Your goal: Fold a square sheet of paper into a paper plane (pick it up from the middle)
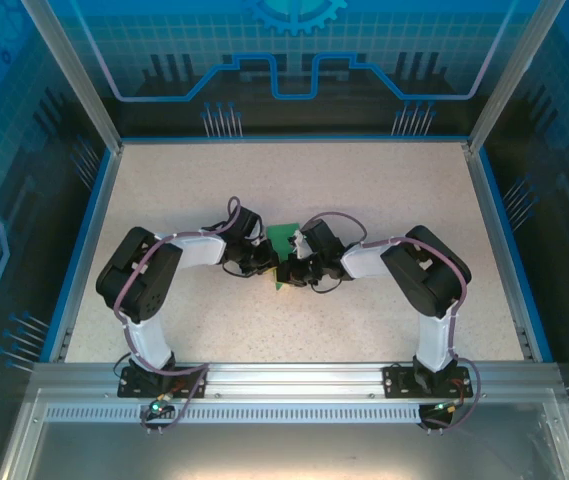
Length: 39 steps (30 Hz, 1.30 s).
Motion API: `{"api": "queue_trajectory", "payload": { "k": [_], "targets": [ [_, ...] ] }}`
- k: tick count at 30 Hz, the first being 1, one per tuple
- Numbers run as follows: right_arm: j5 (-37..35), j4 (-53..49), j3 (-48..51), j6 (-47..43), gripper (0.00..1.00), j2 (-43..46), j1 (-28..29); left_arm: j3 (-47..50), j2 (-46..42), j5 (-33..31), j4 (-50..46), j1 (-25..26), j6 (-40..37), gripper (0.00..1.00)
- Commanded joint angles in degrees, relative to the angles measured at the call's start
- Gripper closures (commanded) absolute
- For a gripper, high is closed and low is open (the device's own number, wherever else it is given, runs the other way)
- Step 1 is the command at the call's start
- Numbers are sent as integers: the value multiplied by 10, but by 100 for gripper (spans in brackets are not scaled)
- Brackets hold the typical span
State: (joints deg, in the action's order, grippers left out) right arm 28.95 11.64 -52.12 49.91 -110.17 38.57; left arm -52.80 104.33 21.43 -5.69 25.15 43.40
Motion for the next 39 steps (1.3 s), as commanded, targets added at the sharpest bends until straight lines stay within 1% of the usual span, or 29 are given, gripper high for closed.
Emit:
{"api": "queue_trajectory", "payload": {
  "k": [1,4,7,12,18,20,22,29,39],
  "targets": [
    [5,4,-12,-4,88,-13,10,-2,1,-38,-30,2,-10,84],
    [0,0,-11,-5,88,-9,10,-5,-19,-37,-30,2,-11,76],
    [-2,0,-11,-6,88,1,10,-10,-32,-42,-30,2,-18,72],
    [-29,-15,1,-18,86,47,8,-22,-5,-48,-39,2,-29,72],
    [-105,-67,14,-35,75,89,5,-31,9,-52,-38,2,-32,72],
    [-132,-87,12,-35,74,92,5,-36,10,-54,-41,3,-35,72],
    [-143,-97,9,-37,73,89,6,-38,12,-54,-43,2,-36,72],
    [-151,-125,-25,-46,72,60,26,-39,17,-56,-42,3,-33,73],
    [-151,-137,-45,-36,68,35,31,-37,15,-56,-39,3,-30,73]
  ]
}}
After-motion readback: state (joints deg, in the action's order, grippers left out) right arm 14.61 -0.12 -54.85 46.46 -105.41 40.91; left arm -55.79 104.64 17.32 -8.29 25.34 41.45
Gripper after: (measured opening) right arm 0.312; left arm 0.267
